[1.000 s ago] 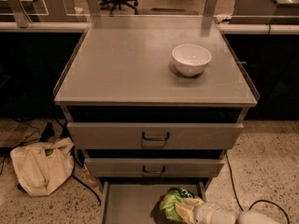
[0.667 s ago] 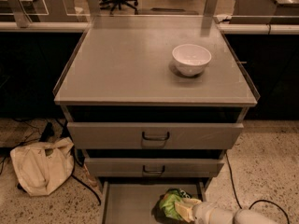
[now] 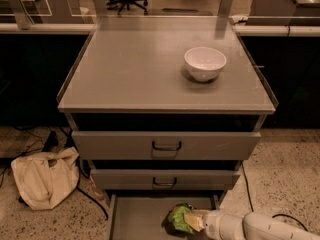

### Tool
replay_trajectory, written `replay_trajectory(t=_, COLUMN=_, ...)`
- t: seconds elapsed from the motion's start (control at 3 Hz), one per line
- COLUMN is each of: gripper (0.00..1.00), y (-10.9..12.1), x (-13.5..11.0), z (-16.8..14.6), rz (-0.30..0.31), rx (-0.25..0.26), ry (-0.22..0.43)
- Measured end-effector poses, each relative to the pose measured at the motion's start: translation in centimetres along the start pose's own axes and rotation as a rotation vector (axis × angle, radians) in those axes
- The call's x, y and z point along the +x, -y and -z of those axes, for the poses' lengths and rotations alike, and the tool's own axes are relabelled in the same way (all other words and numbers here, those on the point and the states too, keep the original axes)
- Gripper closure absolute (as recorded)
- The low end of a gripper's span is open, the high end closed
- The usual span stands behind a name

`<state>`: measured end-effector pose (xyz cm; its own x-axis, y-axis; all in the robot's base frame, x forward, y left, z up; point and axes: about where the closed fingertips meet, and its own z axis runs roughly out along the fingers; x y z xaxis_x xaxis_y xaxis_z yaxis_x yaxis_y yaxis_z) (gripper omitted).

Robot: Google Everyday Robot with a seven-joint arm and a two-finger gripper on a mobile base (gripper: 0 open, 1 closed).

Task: Place green rice chip bag into bottom drawer

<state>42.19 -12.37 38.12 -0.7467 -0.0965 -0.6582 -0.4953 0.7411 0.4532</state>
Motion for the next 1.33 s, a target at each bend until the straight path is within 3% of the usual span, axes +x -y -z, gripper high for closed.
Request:
replay_trajectory(t=0.33, gripper=1.0, y=1.4, x=-1.8, z=-3.6, rz=0.029, rx=-0.015, ry=-0.034)
replay_trajectory(t=0.67, gripper=1.0, y=1.4, x=-1.8, z=-3.6, rz=0.029, rx=-0.015, ry=-0.034)
replay_trajectory(t=1.33, gripper=1.0, y=3.6, x=-0.7, z=-5.3, rz=0.043, rx=0.099, ry=0.071)
